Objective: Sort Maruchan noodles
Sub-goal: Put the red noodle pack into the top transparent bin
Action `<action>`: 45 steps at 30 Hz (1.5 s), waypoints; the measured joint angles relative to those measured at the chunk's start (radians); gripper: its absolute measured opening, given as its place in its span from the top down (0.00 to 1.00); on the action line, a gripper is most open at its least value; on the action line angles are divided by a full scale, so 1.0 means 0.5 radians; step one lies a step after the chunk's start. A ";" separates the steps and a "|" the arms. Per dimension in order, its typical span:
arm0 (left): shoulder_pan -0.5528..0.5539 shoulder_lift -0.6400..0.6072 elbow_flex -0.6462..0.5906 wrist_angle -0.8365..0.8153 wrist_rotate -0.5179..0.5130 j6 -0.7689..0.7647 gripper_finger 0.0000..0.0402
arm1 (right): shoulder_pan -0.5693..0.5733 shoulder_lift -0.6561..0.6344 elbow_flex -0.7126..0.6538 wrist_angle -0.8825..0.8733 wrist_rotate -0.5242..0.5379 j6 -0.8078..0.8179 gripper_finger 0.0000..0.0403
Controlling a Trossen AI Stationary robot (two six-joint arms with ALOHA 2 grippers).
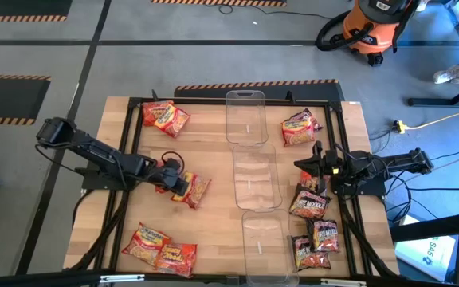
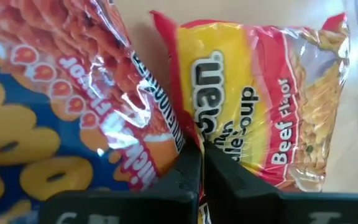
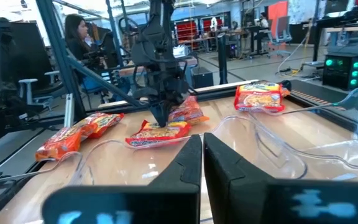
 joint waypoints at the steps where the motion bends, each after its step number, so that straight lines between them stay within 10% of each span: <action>1: -0.008 -0.006 0.020 -0.007 -0.002 0.034 0.99 | 0.000 0.000 0.000 0.000 -0.006 0.001 0.99; 31: -0.175 -0.067 0.276 0.017 -0.293 1.124 1.00 | 0.000 0.008 -0.005 0.152 0.018 0.424 0.97; 45: -0.287 -0.068 0.276 0.016 -0.584 1.307 1.00 | 0.000 0.759 0.027 0.849 0.122 0.467 0.44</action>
